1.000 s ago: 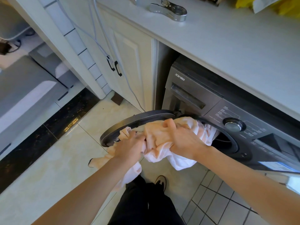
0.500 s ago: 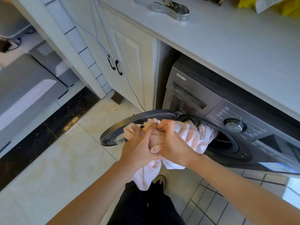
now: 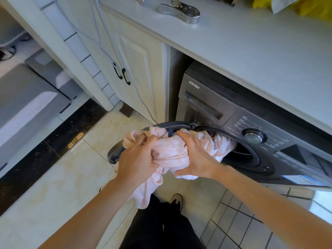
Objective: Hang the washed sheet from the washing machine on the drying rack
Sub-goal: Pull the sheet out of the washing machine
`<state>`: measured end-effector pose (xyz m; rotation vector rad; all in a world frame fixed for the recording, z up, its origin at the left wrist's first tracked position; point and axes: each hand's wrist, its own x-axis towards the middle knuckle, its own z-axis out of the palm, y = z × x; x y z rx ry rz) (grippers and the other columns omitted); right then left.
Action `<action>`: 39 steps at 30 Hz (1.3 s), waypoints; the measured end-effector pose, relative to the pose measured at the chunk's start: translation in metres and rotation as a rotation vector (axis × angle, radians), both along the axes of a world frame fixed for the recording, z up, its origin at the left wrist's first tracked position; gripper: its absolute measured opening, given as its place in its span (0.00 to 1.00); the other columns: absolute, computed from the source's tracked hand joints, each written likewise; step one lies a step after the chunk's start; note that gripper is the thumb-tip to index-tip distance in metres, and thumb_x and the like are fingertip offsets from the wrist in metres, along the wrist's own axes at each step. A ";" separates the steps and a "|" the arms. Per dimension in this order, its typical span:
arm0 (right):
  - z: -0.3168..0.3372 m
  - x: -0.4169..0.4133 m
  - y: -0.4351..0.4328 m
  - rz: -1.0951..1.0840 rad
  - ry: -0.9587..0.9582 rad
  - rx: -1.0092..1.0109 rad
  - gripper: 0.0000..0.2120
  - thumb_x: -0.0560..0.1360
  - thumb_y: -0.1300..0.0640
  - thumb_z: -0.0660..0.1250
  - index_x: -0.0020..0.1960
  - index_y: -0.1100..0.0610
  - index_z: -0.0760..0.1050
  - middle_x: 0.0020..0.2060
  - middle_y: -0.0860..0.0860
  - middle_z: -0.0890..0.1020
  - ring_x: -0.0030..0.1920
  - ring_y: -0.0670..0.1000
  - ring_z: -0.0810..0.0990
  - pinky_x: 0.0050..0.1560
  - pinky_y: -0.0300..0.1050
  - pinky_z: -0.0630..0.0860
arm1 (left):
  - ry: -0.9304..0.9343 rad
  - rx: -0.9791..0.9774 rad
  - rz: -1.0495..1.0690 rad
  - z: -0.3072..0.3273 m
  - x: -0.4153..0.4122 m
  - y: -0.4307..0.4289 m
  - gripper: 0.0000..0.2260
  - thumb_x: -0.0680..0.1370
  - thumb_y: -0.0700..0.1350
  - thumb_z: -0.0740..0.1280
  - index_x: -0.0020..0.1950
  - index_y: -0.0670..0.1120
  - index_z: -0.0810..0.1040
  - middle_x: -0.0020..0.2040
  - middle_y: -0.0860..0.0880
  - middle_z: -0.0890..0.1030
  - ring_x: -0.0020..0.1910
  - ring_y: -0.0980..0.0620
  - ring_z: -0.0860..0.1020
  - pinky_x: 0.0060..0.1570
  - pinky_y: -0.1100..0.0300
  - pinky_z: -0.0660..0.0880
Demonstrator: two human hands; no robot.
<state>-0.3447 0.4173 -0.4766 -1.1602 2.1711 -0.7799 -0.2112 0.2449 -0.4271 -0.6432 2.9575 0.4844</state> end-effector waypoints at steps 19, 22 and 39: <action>-0.053 -0.001 -0.037 -0.012 -0.109 0.264 0.32 0.65 0.34 0.61 0.60 0.53 0.73 0.56 0.53 0.77 0.62 0.57 0.67 0.69 0.53 0.58 | 0.347 0.406 0.178 0.041 0.000 -0.012 0.16 0.66 0.56 0.66 0.51 0.61 0.67 0.47 0.60 0.72 0.48 0.61 0.72 0.39 0.58 0.72; -0.053 -0.009 -0.036 -0.074 -0.128 0.215 0.26 0.69 0.43 0.67 0.62 0.56 0.73 0.59 0.55 0.76 0.65 0.57 0.68 0.69 0.54 0.60 | 0.355 0.426 0.218 0.040 0.002 -0.017 0.16 0.67 0.51 0.68 0.53 0.56 0.70 0.48 0.59 0.74 0.48 0.55 0.74 0.42 0.56 0.74; 0.006 -0.050 0.031 0.421 0.451 0.110 0.36 0.74 0.53 0.59 0.75 0.34 0.46 0.46 0.49 0.73 0.43 0.53 0.70 0.48 0.40 0.56 | -0.041 0.045 0.213 -0.015 0.016 -0.061 0.17 0.69 0.44 0.69 0.56 0.52 0.70 0.49 0.49 0.72 0.36 0.47 0.73 0.29 0.55 0.74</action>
